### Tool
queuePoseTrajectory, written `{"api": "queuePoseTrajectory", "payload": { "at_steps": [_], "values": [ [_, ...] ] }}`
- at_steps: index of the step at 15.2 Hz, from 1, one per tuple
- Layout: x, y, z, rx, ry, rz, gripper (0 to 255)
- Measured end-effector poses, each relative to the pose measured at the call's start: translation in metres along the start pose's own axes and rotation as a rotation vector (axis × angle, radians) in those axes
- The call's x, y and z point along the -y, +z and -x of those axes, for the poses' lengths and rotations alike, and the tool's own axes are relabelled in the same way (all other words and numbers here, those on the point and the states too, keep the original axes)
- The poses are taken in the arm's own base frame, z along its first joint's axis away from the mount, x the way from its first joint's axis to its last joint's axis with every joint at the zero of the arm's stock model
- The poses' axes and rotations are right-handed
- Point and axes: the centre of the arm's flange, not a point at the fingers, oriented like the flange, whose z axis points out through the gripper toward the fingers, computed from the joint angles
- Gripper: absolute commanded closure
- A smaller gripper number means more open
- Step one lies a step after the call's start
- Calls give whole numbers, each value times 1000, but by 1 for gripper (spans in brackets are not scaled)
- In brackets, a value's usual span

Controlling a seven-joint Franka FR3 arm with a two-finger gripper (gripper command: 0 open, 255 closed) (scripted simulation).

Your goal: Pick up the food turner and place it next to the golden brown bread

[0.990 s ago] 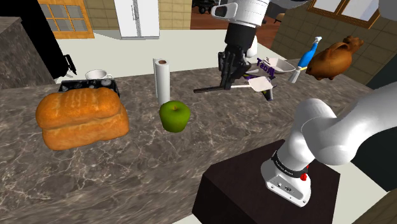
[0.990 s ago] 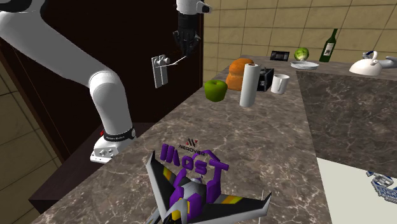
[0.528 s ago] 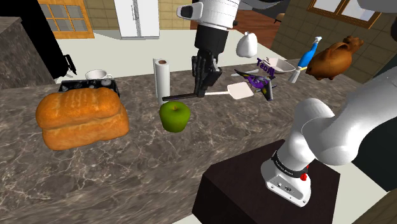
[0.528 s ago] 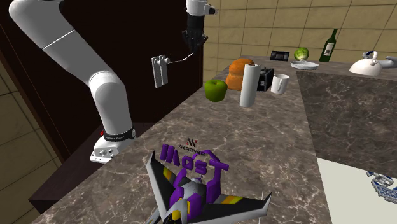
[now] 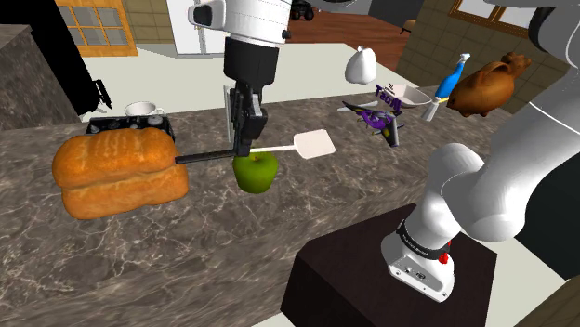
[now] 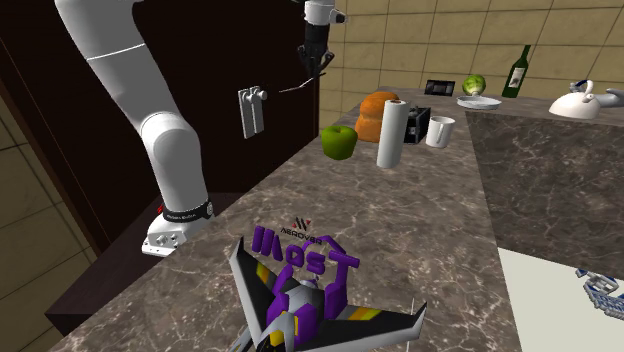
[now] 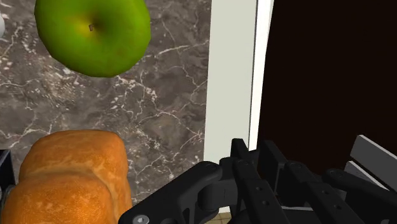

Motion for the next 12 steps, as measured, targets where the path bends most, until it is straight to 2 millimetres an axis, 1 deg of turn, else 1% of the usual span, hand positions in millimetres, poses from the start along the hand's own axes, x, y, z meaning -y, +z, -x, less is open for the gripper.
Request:
{"api": "queuePoseTrajectory", "payload": {
  "at_steps": [2,4,12],
  "values": [
    [1,8,-21,0,0,0,255],
    [0,14,-29,0,0,-1,255],
    [-7,54,-24,0,1,-1,255]
  ]
}}
